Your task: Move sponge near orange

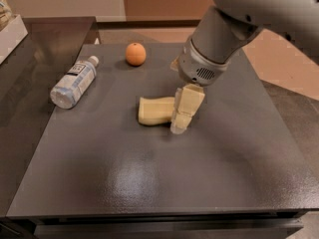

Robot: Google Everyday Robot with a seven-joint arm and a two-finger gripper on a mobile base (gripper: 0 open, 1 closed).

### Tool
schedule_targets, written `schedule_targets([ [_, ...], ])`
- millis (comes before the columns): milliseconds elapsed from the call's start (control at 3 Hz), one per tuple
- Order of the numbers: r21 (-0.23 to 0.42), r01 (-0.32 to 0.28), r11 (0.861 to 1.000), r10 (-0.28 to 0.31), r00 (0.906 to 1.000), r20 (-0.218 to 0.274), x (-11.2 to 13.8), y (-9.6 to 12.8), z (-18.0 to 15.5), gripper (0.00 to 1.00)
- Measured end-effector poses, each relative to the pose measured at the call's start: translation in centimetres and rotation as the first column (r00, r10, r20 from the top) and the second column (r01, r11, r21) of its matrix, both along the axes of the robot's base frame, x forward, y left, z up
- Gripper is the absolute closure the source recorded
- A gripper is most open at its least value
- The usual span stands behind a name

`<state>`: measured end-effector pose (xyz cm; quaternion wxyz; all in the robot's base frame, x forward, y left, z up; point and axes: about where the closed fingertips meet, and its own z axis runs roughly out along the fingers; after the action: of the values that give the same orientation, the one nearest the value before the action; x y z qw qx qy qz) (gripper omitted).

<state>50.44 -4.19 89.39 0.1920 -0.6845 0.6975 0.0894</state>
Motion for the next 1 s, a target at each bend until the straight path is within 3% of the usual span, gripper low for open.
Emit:
schedule_targets([
  [1000, 0.005, -0.067, 0.998, 0.067, 0.9965, -0.05, 0.4, 2.0, -4.7, 0.0],
])
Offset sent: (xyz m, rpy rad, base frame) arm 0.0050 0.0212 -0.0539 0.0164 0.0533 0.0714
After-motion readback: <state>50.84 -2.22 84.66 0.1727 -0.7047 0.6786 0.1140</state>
